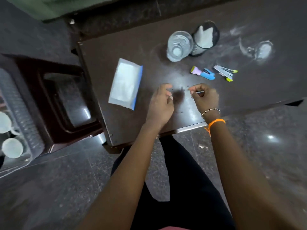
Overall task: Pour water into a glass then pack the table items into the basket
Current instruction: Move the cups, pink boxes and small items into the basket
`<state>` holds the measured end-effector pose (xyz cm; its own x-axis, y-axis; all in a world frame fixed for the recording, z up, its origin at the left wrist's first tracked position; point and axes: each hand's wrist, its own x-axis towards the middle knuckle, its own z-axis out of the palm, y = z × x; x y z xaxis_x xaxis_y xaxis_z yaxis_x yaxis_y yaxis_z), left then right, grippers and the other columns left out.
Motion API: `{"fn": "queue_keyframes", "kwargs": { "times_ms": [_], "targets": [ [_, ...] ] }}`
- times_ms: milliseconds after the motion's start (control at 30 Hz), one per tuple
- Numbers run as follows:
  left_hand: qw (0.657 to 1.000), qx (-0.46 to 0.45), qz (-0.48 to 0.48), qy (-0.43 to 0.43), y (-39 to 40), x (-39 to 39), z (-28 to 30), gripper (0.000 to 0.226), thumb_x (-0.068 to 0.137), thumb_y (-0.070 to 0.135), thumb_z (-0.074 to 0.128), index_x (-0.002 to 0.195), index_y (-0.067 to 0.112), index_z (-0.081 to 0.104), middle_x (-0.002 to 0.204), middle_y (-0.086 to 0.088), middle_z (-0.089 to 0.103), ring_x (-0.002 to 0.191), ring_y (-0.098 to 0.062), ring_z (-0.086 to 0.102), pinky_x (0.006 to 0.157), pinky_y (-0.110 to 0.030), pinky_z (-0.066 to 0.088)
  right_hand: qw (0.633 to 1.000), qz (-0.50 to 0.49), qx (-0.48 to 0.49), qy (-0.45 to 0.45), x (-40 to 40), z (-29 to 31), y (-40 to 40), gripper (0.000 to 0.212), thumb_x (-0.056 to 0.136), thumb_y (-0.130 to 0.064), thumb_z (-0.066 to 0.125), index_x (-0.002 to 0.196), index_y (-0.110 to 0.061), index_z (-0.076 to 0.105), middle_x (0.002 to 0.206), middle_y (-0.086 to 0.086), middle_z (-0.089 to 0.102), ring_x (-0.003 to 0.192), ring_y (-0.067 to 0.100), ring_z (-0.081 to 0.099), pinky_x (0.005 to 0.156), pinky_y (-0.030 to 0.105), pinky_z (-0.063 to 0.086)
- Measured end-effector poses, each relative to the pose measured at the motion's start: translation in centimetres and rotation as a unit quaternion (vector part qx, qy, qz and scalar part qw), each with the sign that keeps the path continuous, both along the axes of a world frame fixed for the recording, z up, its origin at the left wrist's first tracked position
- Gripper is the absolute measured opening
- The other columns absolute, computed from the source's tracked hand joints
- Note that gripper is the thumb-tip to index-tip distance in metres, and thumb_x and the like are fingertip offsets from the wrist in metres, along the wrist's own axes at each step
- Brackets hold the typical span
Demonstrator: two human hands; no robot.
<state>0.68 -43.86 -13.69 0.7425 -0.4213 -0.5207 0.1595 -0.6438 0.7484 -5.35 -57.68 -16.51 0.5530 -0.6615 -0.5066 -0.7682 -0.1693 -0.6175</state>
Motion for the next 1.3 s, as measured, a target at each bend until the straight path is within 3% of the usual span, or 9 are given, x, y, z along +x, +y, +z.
{"fn": "queue_keyframes", "kwargs": {
  "times_ms": [167, 233, 333, 500, 667, 800, 1067, 1200, 1300],
  "targets": [
    [0.992, 0.058, -0.11, 0.031, -7.2, -0.7, -2.7, 0.052, 0.085, 0.001, 0.048, 0.135, 0.013, 0.039, 0.116, -0.018, 0.058, 0.108, -0.033, 0.055, 0.1, -0.037, 0.041, 0.999, -0.028, 0.005, 0.029, -2.2, -2.0, -6.8, 0.022, 0.083, 0.003, 0.054, 0.098, -0.001, 0.07, 0.099, 0.02, 0.071, 0.052, -0.017, 0.057, 0.061, 0.004, 0.042],
    [0.982, 0.083, -0.166, 0.026, -9.7, -0.8, -3.8, 0.06, 0.086, 0.002, 0.048, 0.142, 0.015, 0.03, 0.129, -0.02, 0.049, 0.119, -0.034, 0.048, 0.106, -0.037, 0.035, 0.999, 0.002, -0.012, 0.053, -2.3, -2.4, -8.5, 0.029, 0.083, 0.005, 0.05, 0.102, -0.003, 0.07, 0.109, 0.017, 0.07, 0.083, 0.001, 0.068, 0.076, 0.012, 0.045],
    [0.952, 0.157, -0.261, -0.039, -12.3, -0.1, -5.7, 0.064, 0.087, 0.002, 0.047, 0.145, 0.016, 0.023, 0.142, -0.019, 0.03, 0.124, -0.039, 0.043, 0.108, -0.039, 0.032, 0.991, 0.111, -0.029, 0.063, -1.7, -3.3, -10.2, 0.033, 0.086, 0.004, 0.046, 0.108, -0.004, 0.069, 0.132, 0.016, 0.054, 0.119, 0.029, 0.054, 0.104, 0.023, 0.034],
    [0.862, 0.242, -0.406, -0.182, -14.8, 1.2, -8.3, 0.049, 0.091, 0.0, 0.039, 0.14, 0.003, 0.033, 0.156, -0.016, 0.012, 0.132, -0.036, 0.033, 0.11, -0.041, 0.032, 0.961, 0.256, -0.078, 0.074, -0.9, -6.0, -11.8, 0.036, 0.09, -0.005, 0.045, 0.121, -0.009, 0.063, 0.154, 0.014, 0.026, 0.141, 0.029, 0.027, 0.114, 0.022, 0.017],
    [0.811, 0.252, -0.494, -0.187, -15.4, 2.2, -10.0, 0.042, 0.093, 0.0, 0.034, 0.135, 0.001, 0.042, 0.159, -0.011, 0.008, 0.144, -0.036, 0.01, 0.118, -0.045, 0.019, 0.943, 0.306, -0.077, 0.107, -0.8, -8.5, -12.1, 0.039, 0.093, -0.006, 0.044, 0.13, -0.002, 0.051, 0.158, 0.012, 0.015, 0.144, 0.03, 0.019, 0.118, 0.033, 0.024],
    [0.826, 0.265, -0.464, -0.18, -14.9, 1.8, -10.0, 0.041, 0.094, 0.0, 0.032, 0.133, 0.003, 0.044, 0.153, -0.012, 0.021, 0.13, -0.036, 0.031, 0.107, -0.041, 0.036, 0.926, 0.339, -0.096, 0.131, -1.0, -8.9, -11.6, 0.035, 0.09, -0.006, 0.049, 0.125, -0.005, 0.057, 0.157, 0.009, 0.016, 0.138, 0.032, 0.028, 0.111, 0.037, 0.036],
    [0.861, 0.265, -0.4, -0.17, -12.9, 1.4, -10.3, 0.032, 0.093, 0.002, 0.035, 0.12, 0.001, 0.053, 0.129, -0.021, 0.043, 0.111, -0.04, 0.049, 0.09, -0.045, 0.043, 0.931, 0.325, -0.104, 0.131, -0.5, -8.9, -11.0, 0.035, 0.09, -0.006, 0.05, 0.123, -0.01, 0.059, 0.143, 0.015, 0.035, 0.131, 0.029, 0.038, 0.104, 0.034, 0.041],
    [0.927, 0.209, -0.295, -0.103, -9.9, 1.3, -10.7, 0.03, 0.087, 0.003, 0.045, 0.106, 0.013, 0.066, 0.124, -0.013, 0.056, 0.107, -0.032, 0.056, 0.09, -0.034, 0.046, 0.968, 0.22, -0.069, 0.097, -1.2, -8.5, -8.6, 0.024, 0.083, -0.003, 0.056, 0.103, -0.008, 0.068, 0.127, 0.017, 0.051, 0.118, 0.03, 0.049, 0.093, 0.03, 0.038],
    [0.979, 0.138, -0.141, -0.051, -6.9, 1.0, -9.7, 0.025, 0.083, 0.002, 0.052, 0.096, 0.011, 0.071, 0.116, -0.011, 0.065, 0.102, -0.026, 0.063, 0.09, -0.029, 0.048, 0.989, 0.142, -0.024, 0.039, -2.0, -7.5, -5.7, 0.018, 0.078, 0.005, 0.059, 0.087, -0.003, 0.072, 0.11, 0.021, 0.062, 0.102, 0.032, 0.058, 0.084, 0.03, 0.041]
  ]
}}
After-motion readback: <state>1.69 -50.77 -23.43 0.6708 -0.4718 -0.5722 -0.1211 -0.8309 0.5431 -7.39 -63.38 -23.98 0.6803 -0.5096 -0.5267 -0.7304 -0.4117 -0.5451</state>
